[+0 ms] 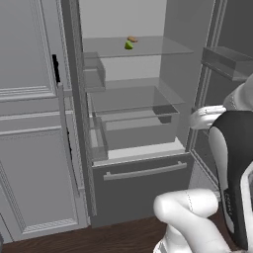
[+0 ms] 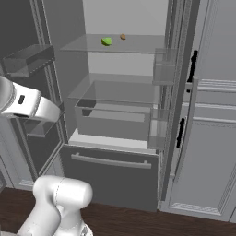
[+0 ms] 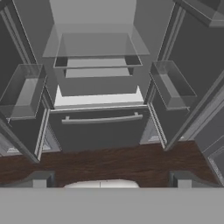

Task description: Grab a lemon wedge from the fridge and one ice cube from the ice bowl, and put them in the glass of lemonade.

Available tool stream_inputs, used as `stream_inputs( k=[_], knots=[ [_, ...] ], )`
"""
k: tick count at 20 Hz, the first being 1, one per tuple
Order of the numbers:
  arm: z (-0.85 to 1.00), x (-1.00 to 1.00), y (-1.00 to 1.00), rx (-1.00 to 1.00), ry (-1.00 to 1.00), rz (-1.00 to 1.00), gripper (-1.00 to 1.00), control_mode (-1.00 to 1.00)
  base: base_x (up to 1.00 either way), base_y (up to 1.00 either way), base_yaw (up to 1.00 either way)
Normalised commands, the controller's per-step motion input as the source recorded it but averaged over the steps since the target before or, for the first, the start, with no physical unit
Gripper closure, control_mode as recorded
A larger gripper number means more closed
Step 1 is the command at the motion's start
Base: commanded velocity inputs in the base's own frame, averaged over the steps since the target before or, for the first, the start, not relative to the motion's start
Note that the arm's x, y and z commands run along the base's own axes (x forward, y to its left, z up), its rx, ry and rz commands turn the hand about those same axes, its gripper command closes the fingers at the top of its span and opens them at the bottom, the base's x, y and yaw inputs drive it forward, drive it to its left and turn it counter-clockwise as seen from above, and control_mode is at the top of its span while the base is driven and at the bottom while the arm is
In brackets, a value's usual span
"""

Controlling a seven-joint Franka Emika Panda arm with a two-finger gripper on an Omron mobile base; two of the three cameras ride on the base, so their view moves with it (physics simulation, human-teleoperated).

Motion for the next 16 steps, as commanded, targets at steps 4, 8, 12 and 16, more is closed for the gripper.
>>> stream_inputs(
  k=[4,8,12,16],
  knots=[
    [-0.06,0.04,0.0,0.0,-0.03,0.0,-1.0,-1.0,0.0,0.0,0.0],
    [-0.07,0.02,-0.01,0.0,-0.06,0.0,-1.0,-1.0,0.0,0.0,0.0],
    [-0.19,0.39,0.0,0.0,-0.09,0.0,-1.0,1.0,0.14,0.0,0.0],
    [0.0,0.0,0.0,0.0,0.0,0.0,-1.0,1.0,0.82,0.0,0.0]
  ],
)
